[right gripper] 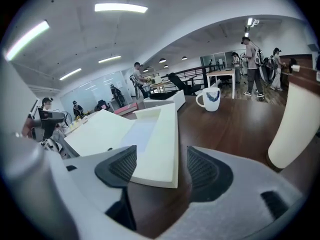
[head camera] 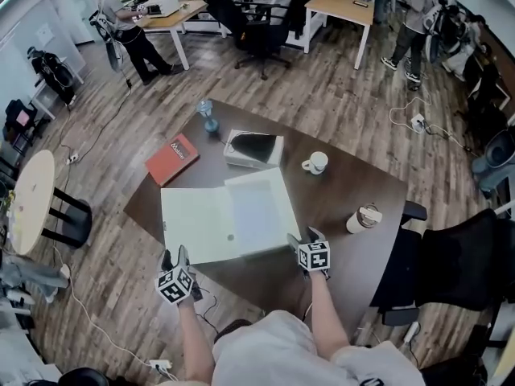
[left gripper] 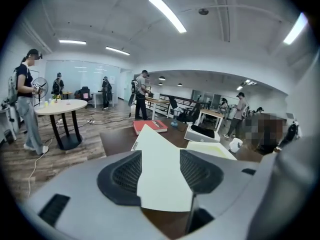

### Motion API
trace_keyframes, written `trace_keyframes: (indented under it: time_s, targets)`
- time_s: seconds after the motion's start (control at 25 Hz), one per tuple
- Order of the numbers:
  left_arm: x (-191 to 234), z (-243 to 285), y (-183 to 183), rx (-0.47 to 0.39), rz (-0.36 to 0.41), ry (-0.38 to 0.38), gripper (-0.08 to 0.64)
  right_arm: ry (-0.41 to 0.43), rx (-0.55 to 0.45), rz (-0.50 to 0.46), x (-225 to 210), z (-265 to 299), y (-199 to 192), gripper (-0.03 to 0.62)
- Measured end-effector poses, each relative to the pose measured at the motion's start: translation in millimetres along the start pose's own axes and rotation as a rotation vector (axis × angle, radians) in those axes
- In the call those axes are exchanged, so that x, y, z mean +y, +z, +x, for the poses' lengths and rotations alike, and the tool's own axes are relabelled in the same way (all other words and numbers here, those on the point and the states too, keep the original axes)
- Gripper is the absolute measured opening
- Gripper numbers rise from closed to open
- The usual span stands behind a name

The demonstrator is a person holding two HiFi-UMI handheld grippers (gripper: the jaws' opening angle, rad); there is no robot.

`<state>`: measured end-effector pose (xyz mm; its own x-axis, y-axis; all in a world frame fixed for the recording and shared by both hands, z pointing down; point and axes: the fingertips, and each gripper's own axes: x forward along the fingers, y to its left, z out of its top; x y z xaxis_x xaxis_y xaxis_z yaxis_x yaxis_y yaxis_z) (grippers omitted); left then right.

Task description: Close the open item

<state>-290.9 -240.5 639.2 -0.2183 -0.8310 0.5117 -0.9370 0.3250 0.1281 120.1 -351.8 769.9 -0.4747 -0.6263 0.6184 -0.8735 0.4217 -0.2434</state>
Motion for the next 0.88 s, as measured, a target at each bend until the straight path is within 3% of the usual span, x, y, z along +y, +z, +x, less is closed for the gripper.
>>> trace_keyframes:
  time_s: [0.16, 0.32, 0.48, 0.64, 0.88]
  targets:
    - [5.5, -3.5, -15.5, 0.019, -0.034, 0.002, 0.219, -0.016, 0.086, -0.011, -3.7, 17.0, -23.1, 0.323]
    - [28.6, -5.5, -30.6, 0.038, -0.059, 0.023, 0.221, -0.01, 0.071, 0.061, -2.1, 26.7, -30.2, 0.311]
    - [51.8, -6.2, -44.4, 0.036, -0.169, 0.046, 0.235, 0.018, 0.065, 0.137, 0.9, 27.7, -34.3, 0.253]
    - [73.3, -8.5, -68.6, 0.06, -0.283, 0.052, 0.252, 0.005, 0.096, 0.093, 8.4, 23.3, -39.4, 0.25]
    - [70.2, 26.3, -87.1, 0.083, -0.41, -0.067, 0.265, -0.019, 0.114, 0.06, 16.5, 20.7, -47.9, 0.247]
